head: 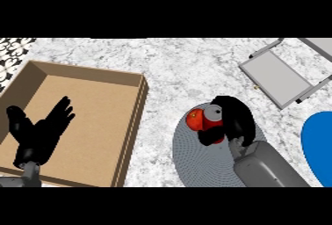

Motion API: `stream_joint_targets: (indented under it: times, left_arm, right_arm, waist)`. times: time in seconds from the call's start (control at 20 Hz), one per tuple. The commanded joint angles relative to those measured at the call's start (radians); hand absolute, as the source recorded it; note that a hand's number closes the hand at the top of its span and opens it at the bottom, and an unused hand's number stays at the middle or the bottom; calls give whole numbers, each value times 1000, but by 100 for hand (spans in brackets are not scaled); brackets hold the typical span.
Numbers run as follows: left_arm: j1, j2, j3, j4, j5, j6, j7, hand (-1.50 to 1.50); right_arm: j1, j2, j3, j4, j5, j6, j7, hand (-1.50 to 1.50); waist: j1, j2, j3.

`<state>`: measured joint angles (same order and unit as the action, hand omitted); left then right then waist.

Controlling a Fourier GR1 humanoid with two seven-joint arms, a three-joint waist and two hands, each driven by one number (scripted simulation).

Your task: Pick the can from the placemat and place it in the tiered shelf

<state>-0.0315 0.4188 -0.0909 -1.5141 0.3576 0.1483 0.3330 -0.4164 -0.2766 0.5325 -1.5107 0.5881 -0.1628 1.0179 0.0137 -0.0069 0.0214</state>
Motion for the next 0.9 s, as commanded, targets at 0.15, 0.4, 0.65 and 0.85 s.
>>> stream_joint_targets:
  times: [0.15,0.4,0.65,0.85]
  left_arm:
    - [7,-50,-35,39,-8,7,-8,0]
    - [19,-60,-50,60,-20,-4,-16,0]
    - [8,-57,-48,69,-36,3,-10,0]
    - [-5,-36,-14,99,-18,-22,-18,0]
  right_arm:
    - [-285,69,-248,239,168,-167,239,150]
    - [-525,44,-313,329,347,-122,328,150]
    - [-695,48,-368,427,500,-57,420,150]
    - [-858,39,-431,474,557,28,439,150]
  waist:
    - [32,22,-26]
    - [26,12,-28]
    - [11,9,-27]
    - [1,8,-27]
